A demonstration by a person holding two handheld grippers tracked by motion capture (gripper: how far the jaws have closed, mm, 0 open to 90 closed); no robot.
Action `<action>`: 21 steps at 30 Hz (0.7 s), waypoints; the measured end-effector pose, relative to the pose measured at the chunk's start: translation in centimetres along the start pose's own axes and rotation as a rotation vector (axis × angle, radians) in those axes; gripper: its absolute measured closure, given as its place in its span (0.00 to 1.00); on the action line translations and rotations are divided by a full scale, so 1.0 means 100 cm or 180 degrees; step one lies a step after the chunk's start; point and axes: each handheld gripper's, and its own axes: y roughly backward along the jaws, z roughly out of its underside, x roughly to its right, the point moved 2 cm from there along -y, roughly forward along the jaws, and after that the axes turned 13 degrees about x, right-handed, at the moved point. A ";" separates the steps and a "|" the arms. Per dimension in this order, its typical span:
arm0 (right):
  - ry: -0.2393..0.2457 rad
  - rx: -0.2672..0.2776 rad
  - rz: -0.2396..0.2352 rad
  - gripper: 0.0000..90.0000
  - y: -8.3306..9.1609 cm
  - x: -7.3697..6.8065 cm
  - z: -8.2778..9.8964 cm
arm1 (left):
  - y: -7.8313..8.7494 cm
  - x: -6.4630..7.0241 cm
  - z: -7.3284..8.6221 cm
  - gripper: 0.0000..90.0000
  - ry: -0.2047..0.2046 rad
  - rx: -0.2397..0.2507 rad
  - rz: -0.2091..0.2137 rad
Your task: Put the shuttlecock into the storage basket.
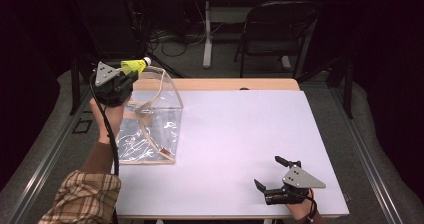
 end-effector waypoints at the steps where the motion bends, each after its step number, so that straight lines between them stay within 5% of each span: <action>1: 0.0001 -0.0001 0.0000 0.00 0.000 0.000 0.000 | 0.000 0.000 0.000 0.99 -0.0001 -0.0005 0.0003; 21: 0.0002 -0.0004 -0.0005 0.00 0.000 0.000 0.000 | -0.003 0.000 0.008 0.99 -0.0002 -0.0183 0.0092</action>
